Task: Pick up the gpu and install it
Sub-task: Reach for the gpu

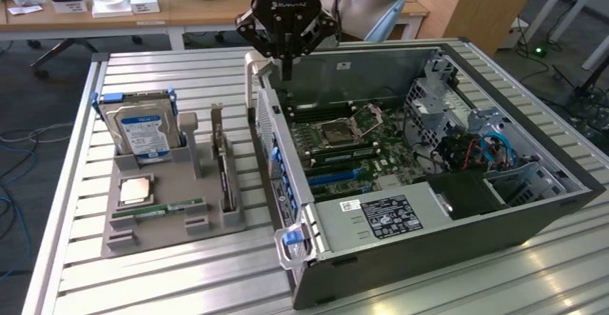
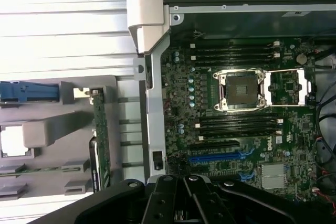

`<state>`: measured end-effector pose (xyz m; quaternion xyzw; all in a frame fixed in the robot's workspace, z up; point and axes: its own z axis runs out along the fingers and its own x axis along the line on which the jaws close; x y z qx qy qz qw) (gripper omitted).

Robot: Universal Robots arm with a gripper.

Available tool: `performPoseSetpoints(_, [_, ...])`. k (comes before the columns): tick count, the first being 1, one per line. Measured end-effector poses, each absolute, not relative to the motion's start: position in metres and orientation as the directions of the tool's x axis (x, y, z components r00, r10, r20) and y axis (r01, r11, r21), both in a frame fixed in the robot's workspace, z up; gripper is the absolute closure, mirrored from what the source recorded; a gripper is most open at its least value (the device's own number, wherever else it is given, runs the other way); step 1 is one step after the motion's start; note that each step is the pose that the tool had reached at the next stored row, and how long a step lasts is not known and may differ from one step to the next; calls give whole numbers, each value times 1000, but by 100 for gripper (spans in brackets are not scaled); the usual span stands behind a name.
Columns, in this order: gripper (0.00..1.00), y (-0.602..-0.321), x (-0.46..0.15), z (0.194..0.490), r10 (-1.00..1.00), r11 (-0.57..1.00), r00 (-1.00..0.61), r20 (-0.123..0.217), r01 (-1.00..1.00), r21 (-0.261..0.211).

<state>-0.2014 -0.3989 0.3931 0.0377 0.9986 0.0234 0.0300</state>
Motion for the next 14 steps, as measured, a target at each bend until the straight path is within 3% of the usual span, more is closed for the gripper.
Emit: performPoseSetpoints(14, [89, -399, -231, 393, 77, 996, -995, -58, 74, 49])
